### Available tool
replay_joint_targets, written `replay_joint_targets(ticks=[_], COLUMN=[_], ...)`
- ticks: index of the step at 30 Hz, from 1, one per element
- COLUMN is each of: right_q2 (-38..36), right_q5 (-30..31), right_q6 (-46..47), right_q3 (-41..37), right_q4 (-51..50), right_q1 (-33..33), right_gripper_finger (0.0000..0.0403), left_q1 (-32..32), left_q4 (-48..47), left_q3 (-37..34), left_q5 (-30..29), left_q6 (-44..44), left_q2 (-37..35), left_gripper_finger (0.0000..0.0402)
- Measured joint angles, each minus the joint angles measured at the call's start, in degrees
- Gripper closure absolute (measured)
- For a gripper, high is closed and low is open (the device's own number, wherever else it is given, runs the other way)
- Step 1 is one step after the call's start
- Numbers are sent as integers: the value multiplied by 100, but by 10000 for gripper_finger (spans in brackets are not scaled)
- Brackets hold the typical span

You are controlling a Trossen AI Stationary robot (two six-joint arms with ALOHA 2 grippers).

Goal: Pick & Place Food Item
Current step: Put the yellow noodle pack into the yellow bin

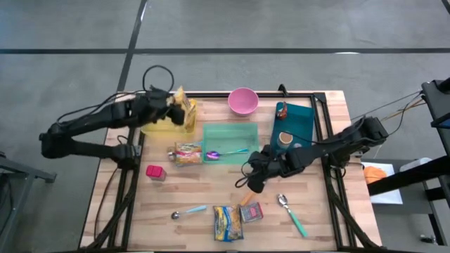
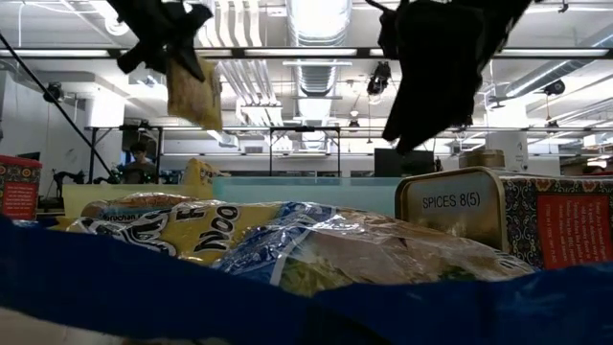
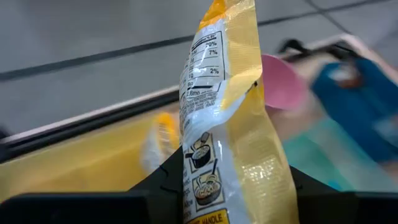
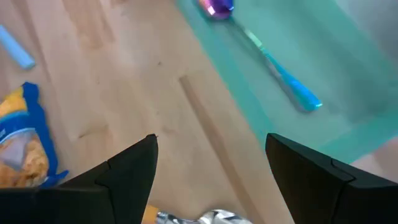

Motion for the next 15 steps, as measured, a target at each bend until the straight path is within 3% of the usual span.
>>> replay_joint_targets(ticks=[7,15], right_q2=[0,0], right_q5=[-325,-323], right_q6=[-50,-79], right_q3=[-592,-1050], right_q4=[935,1634], right_q1=[20,31], right_gripper_finger=[108,108], left_q1=[1152,1477], left_q4=[-288,-234], left_q3=[-13,-13], left_q5=[-49,-526], left_q6=[151,260], left_q2=[602,1448], left_gripper_finger=[288,288])
